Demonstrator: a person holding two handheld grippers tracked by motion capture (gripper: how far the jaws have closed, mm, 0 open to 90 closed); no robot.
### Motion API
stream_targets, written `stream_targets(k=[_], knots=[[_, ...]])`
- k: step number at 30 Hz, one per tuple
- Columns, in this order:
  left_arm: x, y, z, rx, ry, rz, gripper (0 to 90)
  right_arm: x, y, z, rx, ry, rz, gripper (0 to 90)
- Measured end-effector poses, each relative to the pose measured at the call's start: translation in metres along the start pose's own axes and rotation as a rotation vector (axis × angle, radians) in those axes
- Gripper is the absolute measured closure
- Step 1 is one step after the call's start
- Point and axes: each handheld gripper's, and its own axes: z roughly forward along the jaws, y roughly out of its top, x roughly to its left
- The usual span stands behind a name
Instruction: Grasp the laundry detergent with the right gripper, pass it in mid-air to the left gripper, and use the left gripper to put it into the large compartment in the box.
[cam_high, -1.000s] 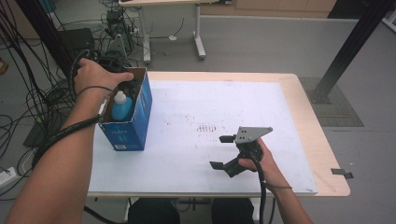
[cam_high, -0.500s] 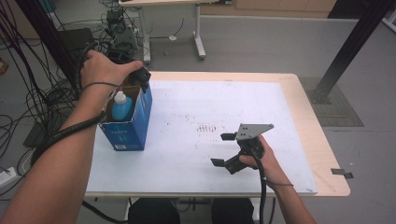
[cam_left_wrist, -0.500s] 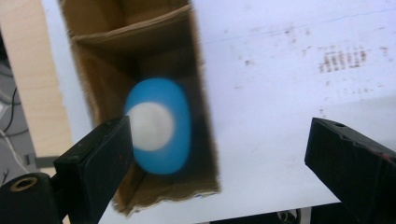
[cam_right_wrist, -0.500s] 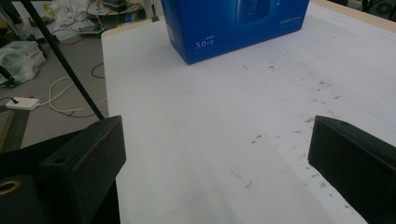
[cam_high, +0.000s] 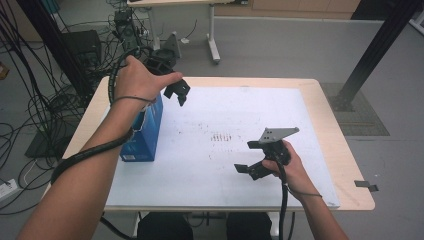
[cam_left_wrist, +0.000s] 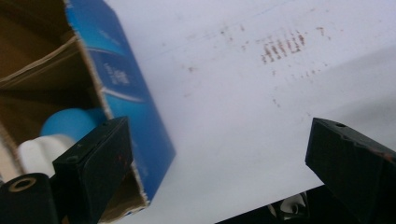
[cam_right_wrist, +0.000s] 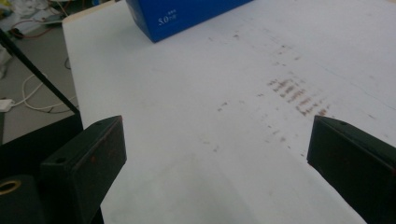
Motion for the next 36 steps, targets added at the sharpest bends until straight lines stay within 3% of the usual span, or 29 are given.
stream_targets(k=[6, 14, 20, 24, 36], knots=[[-0.026, -0.001, 0.016, 0.007, -0.02, 0.071, 7.9, -0.002, -0.002, -0.011, 0.017, -0.038, 0.022, 4.7], [-0.051, -0.003, 0.037, 0.014, -0.047, 0.148, 7.8, -0.005, -0.004, -0.025, 0.046, -0.095, 0.062, 4.8], [-0.063, -0.009, 0.057, 0.012, -0.066, 0.168, 8.0, -0.008, -0.005, -0.032, 0.083, -0.141, 0.109, 4.7], [-0.077, -0.015, 0.074, 0.017, -0.064, 0.204, 8.0, -0.011, -0.004, -0.038, 0.108, -0.172, 0.129, 4.8], [-0.09, -0.032, 0.111, 0.021, -0.084, 0.23, 8.0, -0.016, -0.002, -0.046, 0.163, -0.244, 0.182, 4.8]])
